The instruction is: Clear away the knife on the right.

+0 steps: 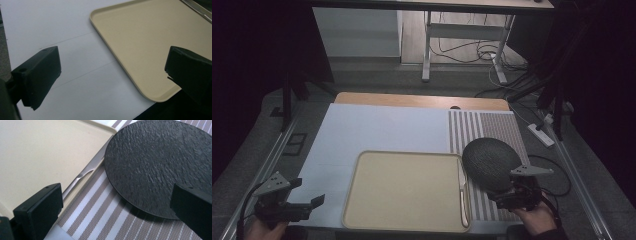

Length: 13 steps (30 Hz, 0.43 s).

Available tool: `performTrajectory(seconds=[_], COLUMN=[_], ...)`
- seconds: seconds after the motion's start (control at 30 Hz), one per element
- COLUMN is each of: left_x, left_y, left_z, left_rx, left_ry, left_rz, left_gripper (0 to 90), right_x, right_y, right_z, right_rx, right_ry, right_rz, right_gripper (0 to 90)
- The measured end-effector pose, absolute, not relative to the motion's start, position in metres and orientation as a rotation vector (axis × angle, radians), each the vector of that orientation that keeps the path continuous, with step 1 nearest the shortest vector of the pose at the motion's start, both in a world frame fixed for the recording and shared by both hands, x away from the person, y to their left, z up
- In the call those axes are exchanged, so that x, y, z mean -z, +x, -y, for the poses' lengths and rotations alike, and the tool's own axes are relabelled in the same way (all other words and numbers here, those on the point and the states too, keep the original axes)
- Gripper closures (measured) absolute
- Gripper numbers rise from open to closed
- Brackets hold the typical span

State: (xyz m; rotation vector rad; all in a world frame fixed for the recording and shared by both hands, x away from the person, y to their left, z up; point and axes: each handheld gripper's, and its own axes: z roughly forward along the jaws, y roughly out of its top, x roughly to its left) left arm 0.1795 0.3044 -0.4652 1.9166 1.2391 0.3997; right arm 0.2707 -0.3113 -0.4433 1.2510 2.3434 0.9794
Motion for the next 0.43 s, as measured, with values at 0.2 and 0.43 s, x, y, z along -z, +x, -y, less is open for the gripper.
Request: performTrajectory(seconds=[0.2, 0.43], left_x=[0.4655, 0.4651], left_y=[0.179, 0.1799], left_z=[-0.3049, -0.3042], left_rx=[-0.4, -0.399], left_ry=[1.912, 1.915], left_rz=[-1.242, -1.24], left_gripper=[1.4, 1.5], right_x=[0.4409, 0.4405], right_y=[0.2638, 0.2603], right_z=[0.3163, 0.3215], right_rx=[-0.958, -0.943], right_ry=[1.26, 1.276], right_rz=[-2.321, -2.308], right_gripper=[0.0, 0.0])
